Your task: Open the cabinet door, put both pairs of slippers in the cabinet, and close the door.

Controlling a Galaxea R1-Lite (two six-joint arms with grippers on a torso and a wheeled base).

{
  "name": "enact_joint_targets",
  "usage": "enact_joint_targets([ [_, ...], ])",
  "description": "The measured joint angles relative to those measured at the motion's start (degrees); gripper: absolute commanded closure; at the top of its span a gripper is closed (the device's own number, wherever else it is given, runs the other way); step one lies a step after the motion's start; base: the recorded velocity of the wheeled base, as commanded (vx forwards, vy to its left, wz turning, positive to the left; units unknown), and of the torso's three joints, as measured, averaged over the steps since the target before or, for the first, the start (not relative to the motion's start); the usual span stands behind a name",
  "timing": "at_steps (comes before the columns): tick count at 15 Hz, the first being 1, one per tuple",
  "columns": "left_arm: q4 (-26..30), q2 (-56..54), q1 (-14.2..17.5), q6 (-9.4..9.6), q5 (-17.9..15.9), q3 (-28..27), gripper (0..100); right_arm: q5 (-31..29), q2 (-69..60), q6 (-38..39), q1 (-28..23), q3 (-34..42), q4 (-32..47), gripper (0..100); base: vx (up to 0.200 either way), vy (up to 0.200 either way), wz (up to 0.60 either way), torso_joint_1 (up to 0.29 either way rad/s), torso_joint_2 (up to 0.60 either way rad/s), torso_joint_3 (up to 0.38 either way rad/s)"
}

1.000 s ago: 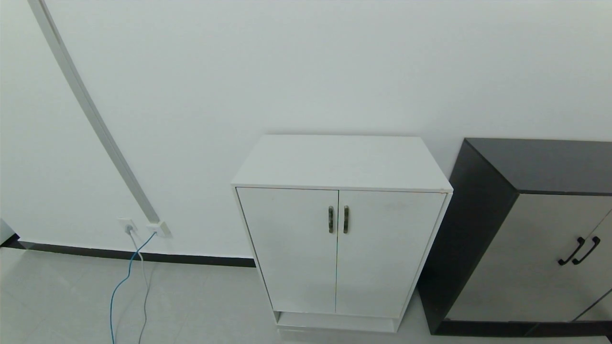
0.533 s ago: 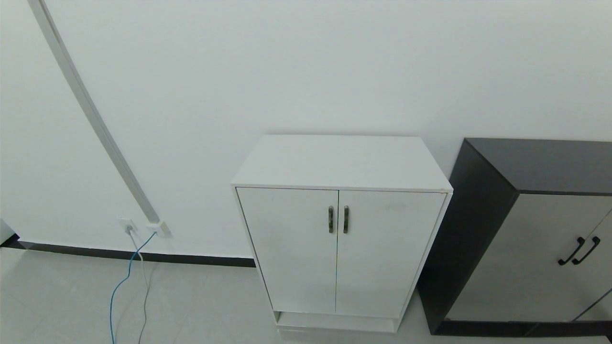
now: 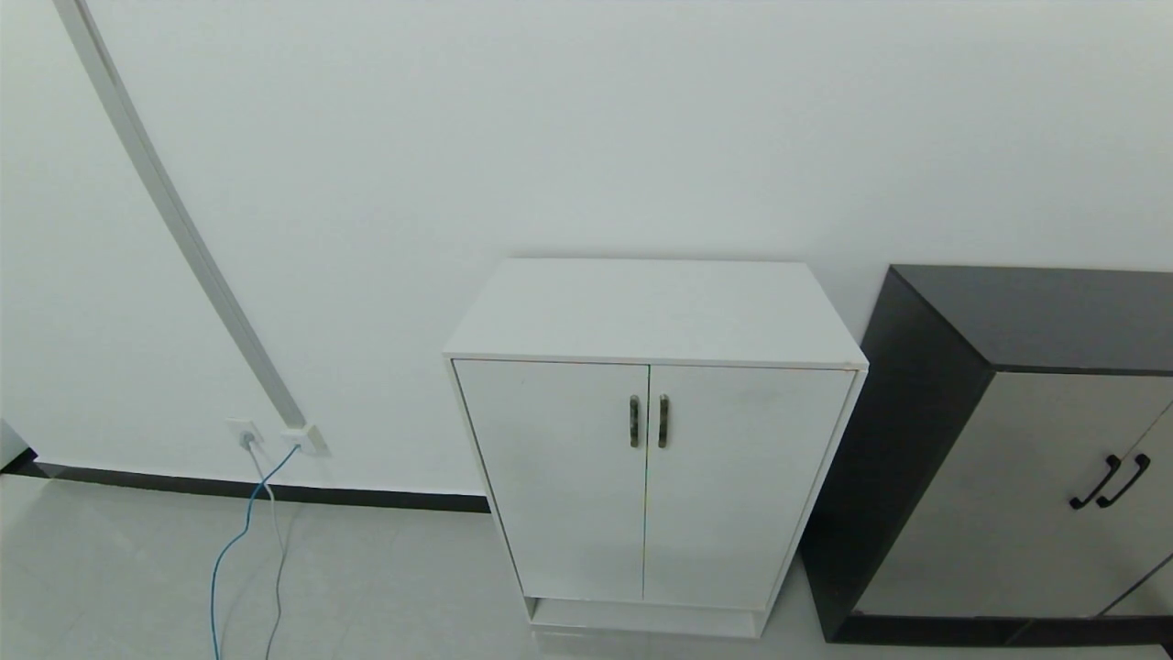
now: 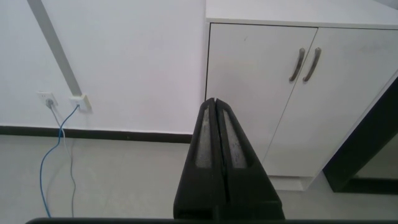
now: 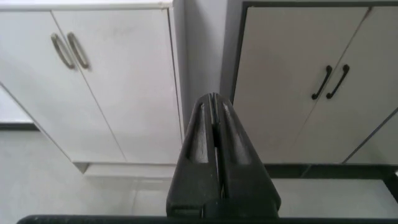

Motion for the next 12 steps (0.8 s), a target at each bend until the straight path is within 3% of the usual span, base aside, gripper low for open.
enact_joint_targets([
  [12,0.0,0.0,0.0,0.29,-0.1,0.0,100,1.5,-1.0,0.5,0.4,0.0,-0.1,100,0.0,0.0,0.0,0.0,0.0,0.0],
])
